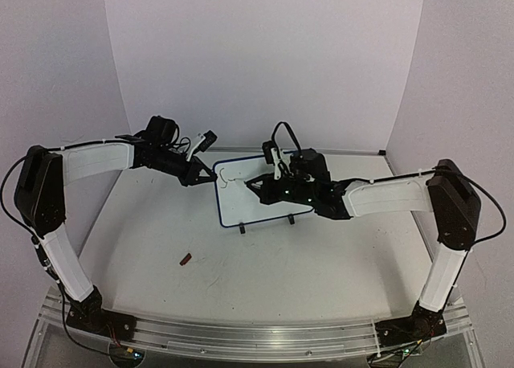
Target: Write a sentence on the whiteboard
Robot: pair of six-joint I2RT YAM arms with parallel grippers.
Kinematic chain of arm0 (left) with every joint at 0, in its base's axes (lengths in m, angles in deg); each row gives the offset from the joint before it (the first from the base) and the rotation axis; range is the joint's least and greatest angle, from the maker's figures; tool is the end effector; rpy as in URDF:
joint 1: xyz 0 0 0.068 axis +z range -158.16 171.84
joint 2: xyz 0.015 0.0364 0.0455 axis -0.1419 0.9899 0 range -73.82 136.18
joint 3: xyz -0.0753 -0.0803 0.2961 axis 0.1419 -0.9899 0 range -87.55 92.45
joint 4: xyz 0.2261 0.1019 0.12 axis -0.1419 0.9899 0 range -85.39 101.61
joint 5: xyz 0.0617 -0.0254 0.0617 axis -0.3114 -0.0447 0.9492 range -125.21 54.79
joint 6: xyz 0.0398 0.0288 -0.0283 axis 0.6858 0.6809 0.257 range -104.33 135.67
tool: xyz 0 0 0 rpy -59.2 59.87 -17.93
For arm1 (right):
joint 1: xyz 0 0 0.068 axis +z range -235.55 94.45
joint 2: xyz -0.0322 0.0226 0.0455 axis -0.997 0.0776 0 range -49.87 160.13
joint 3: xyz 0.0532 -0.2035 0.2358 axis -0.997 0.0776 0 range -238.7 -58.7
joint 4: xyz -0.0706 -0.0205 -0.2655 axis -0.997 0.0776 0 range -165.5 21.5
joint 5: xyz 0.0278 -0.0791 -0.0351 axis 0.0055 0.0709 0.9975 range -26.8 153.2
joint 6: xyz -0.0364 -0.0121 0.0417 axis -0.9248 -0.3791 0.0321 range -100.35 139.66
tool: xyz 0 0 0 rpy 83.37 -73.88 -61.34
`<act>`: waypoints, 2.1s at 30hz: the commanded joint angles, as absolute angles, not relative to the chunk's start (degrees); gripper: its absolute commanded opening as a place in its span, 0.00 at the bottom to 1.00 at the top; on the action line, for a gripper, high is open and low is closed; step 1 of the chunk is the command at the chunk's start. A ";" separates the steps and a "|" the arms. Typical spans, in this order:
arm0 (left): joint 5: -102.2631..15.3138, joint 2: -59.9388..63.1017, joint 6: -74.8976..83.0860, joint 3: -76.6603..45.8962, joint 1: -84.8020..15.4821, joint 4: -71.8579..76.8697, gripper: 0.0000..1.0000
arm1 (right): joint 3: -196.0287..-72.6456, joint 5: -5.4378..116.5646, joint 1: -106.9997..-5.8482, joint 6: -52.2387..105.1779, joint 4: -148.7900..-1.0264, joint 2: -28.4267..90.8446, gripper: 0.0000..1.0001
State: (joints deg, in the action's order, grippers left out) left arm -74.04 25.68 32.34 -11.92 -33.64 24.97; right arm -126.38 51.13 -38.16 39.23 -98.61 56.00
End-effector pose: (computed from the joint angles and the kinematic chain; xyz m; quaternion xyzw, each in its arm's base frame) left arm 0.3576 -0.1979 0.2941 0.4330 0.7644 -0.3335 0.3421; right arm 0.3017 0.3402 0.2672 -0.2518 0.7509 0.4032 0.4584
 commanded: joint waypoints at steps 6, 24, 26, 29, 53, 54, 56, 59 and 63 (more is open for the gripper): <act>-72.38 26.55 33.84 -10.82 -34.40 27.37 0.00 | -125.16 45.71 -38.72 39.17 -101.43 49.30 0.00; -72.17 26.60 33.93 -10.76 -34.72 27.55 0.00 | -130.22 48.03 -38.72 39.43 -100.51 54.79 0.00; -72.13 26.63 33.87 -10.74 -34.71 27.55 0.00 | -130.59 48.31 -38.76 39.43 -100.28 55.16 0.00; -72.04 26.68 33.99 -10.73 -34.81 27.63 0.00 | -131.38 48.46 -38.74 39.43 -99.91 55.96 0.00; -71.70 26.90 34.20 -10.65 -34.91 27.81 0.00 | -129.81 51.58 -38.67 39.87 -99.76 57.69 0.00; -71.72 26.92 34.19 -10.65 -34.90 27.81 0.00 | -129.56 51.59 -38.76 39.93 -99.76 57.67 0.00; -71.71 26.90 34.16 -10.65 -34.87 27.81 0.00 | -129.05 51.52 -38.78 40.03 -99.76 57.60 0.00; -71.69 26.90 34.16 -10.65 -34.92 27.83 0.00 | -128.40 51.34 -38.73 40.21 -99.76 57.55 0.00; -71.61 26.90 34.24 -10.65 -34.93 27.83 0.00 | -127.89 50.94 -38.77 40.41 -99.76 57.68 0.00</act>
State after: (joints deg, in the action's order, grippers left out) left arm -73.50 25.68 32.38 -11.83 -34.09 24.95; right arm -128.65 49.25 -38.59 39.87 -98.93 56.87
